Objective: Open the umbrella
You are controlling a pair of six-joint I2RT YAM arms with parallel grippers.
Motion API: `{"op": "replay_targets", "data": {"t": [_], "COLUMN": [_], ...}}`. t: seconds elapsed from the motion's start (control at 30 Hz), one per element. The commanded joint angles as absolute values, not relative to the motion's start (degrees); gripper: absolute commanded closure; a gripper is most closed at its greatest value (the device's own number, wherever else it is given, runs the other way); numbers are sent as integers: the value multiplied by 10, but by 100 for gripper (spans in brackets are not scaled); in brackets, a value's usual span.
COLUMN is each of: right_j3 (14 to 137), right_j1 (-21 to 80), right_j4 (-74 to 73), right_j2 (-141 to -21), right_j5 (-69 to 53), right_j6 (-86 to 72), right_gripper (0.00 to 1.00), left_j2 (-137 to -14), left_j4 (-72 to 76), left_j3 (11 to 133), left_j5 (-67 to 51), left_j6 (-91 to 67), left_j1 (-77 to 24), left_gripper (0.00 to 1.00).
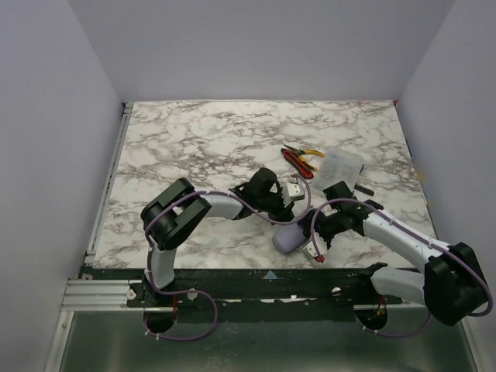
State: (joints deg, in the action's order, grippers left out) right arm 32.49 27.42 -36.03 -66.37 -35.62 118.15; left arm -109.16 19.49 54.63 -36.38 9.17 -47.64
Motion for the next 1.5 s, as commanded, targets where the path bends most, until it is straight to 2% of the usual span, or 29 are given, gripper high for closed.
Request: {"op": "replay_targets", "data": {"t": [0.0,0.2,0.4,0.43,0.5,0.67,0.87,1.13,1.33,1.47], "right_j3": [307,319,327,326,327,392,493,586,646,658], "right_j1": [296,296,296,296,296,296,315,336,336,335], "right_j4": [-433,-372,-296,-282,-250,-238,-201,-170,-202,-238], "right_j2": [-686,-685,-682,-682,-689,-747,-834,-934,-971,-972], "right_j5": [-428,-407,-371,-364,-343,-307,-296,-280,-336,-335], "right_j6": [1321,1174,958,922,837,637,396,155,86,102], "right_gripper": [67,67,67,67,67,67,66,67,53,47], "left_j2": [-1110,-1089,-1014,-1004,-980,-915,-832,-731,-624,-582], "left_j4": [250,237,210,200,180,140,111,11,1,-33], "left_j3": [621,627,616,620,625,623,592,532,421,364], "left_j5": [-257,-261,-266,-262,-256,-249,-297,-286,-416,-432], "left_j6": [47,3,-36,-38,-48,-91,-86,-13,120,247], "left_j1": [-460,-426,-346,-332,-302,-218,-142,-104,-108,-154], "left_gripper": [100,100,42,36,2,2,2,2,2,2]}}
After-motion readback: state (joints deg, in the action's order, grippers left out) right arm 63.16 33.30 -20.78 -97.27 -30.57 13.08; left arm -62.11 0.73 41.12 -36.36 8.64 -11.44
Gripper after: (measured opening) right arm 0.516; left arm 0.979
